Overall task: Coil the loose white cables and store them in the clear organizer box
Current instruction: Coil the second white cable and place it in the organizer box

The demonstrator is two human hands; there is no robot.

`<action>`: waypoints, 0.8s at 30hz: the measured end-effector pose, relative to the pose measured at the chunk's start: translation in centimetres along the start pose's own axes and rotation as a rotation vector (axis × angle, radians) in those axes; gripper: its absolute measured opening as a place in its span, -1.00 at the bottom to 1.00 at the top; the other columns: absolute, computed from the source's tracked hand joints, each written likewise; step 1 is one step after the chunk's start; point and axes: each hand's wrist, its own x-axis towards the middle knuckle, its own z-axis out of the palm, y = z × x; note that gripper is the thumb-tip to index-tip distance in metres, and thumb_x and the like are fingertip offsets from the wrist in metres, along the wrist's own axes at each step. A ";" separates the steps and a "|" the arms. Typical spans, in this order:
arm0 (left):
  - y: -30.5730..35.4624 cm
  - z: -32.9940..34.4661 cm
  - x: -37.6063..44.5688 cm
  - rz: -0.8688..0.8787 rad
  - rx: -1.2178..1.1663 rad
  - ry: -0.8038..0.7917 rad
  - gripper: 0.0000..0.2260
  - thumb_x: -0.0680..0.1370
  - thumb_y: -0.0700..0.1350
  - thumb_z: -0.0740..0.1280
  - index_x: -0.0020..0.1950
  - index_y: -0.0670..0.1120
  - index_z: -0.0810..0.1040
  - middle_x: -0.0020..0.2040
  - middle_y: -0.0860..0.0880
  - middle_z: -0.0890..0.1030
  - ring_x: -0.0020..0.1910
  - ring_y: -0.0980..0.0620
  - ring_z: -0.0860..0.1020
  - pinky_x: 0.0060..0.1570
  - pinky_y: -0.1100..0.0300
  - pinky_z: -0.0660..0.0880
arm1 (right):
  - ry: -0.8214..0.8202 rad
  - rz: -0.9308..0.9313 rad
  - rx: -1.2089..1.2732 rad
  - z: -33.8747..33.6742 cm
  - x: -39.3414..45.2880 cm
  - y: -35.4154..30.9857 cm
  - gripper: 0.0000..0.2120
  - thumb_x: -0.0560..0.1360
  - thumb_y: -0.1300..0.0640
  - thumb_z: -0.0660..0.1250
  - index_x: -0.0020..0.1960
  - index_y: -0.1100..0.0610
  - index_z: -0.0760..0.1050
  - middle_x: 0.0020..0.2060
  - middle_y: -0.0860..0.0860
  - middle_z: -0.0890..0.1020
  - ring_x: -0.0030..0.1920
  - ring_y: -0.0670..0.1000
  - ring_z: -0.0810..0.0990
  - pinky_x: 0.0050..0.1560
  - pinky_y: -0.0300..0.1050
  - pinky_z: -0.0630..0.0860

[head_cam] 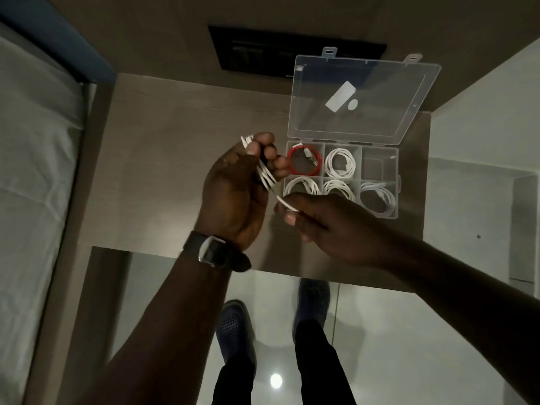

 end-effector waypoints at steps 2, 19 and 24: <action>-0.8 0.0 -0.2 0.029 0.107 0.060 -0.78 0.66 -0.21 0.07 0.05 -0.19 0.51 -0.18 -0.06 0.53 -0.16 -0.01 0.57 -0.02 0.14 0.55 | -0.044 -0.033 -0.122 -0.7 -0.5 -0.7 -0.93 0.63 0.09 0.17 0.02 0.00 0.43 -0.26 -0.02 0.61 -0.25 -0.08 0.60 -0.18 0.03 0.54; -0.7 0.5 -2.2 -0.481 0.118 -0.471 -0.91 0.47 -0.29 0.17 -0.14 -0.24 0.46 -0.36 -0.07 0.31 -0.52 0.12 0.33 -0.47 0.24 0.18 | 0.292 -0.159 0.294 -5.6 0.7 -0.4 -0.82 0.45 0.27 0.45 -0.02 0.03 0.61 -0.12 -0.11 0.66 -0.09 -0.10 0.67 -0.05 -0.31 0.59; -1.0 0.1 -2.4 -0.519 -0.126 -0.487 -0.92 0.52 -0.22 0.25 -0.09 -0.23 0.47 -0.32 -0.05 0.44 -0.42 0.10 0.45 -0.42 0.29 0.37 | 0.328 -0.006 0.804 -1.8 0.8 -0.5 -0.83 0.58 0.24 0.27 -0.07 0.09 0.62 -0.16 0.03 0.68 -0.14 -0.04 0.66 -0.13 -0.16 0.61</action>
